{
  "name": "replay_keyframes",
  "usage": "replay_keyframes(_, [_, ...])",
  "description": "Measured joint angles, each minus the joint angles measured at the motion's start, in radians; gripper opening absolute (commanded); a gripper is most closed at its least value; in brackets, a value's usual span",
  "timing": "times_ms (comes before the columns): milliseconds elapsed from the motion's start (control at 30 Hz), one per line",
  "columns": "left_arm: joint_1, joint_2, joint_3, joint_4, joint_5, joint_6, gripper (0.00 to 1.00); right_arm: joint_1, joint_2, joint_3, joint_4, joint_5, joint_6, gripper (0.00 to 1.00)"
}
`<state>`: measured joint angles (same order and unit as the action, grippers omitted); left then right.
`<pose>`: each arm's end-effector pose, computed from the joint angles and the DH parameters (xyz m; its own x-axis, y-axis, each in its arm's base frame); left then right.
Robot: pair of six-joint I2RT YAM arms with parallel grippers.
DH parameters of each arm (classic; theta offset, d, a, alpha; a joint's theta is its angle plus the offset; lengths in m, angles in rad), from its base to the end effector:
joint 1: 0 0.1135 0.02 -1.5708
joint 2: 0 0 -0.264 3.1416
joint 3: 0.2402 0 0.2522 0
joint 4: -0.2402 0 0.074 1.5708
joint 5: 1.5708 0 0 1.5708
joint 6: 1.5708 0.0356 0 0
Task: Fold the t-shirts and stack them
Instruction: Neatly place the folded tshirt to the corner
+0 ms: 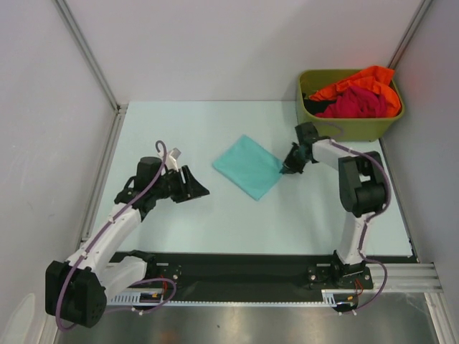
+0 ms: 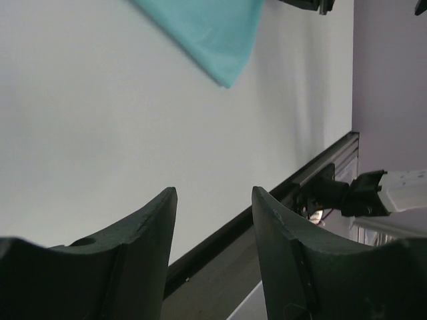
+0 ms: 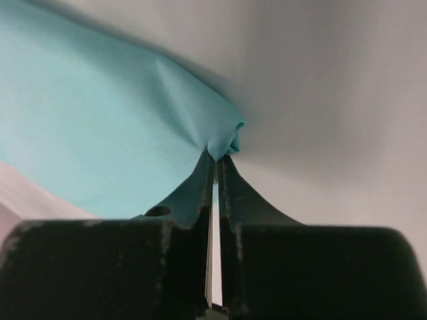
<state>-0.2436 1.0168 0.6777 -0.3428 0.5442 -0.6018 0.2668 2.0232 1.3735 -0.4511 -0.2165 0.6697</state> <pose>0.2024 -0.0693 0.2473 -0.8419 -0.2898 -0.4553 0.1454 0.6906 -0.7085 0.3993 0.1171 0.1536 -0.8924 0.3846 -0.2362 0.2584 0.8644 0.4313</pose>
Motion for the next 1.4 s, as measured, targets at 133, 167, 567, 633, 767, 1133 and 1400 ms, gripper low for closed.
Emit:
replay_keyframes(133, [-0.026,-0.037,-0.036,0.001,0.035,0.008,0.55,-0.14,-0.17,-0.193,-0.038,0.136,0.08,0.0])
replay_keyframes(167, [-0.026,-0.043,-0.041,0.005,0.038,0.009,0.55,-0.183,-0.207,-0.23,-0.052,0.175,0.098,0.0])
replay_keyframes(567, [-0.022,-0.089,-0.116,0.077,0.143,0.009,0.55,-0.686,-0.668,-0.553,-0.223,0.394,0.191,0.0])
replay_keyframes(633, [-0.022,-0.089,-0.116,0.079,0.158,0.011,0.55,-0.741,-0.687,-0.573,-0.249,0.398,0.183,0.0])
replay_keyframes(767, [-0.021,-0.089,-0.116,0.079,0.182,0.023,0.55,-0.859,-0.73,-0.599,-0.299,0.403,0.157,0.0])
replay_keyframes(1133, [-0.019,-0.075,-0.116,0.08,0.227,0.036,0.54,-1.1,-0.829,-0.628,-0.329,0.458,0.044,0.0])
replay_keyframes(1400, [-0.019,-0.048,-0.116,0.079,0.238,0.047,0.54,-1.156,-0.82,-0.636,-0.332,0.516,0.025,0.0])
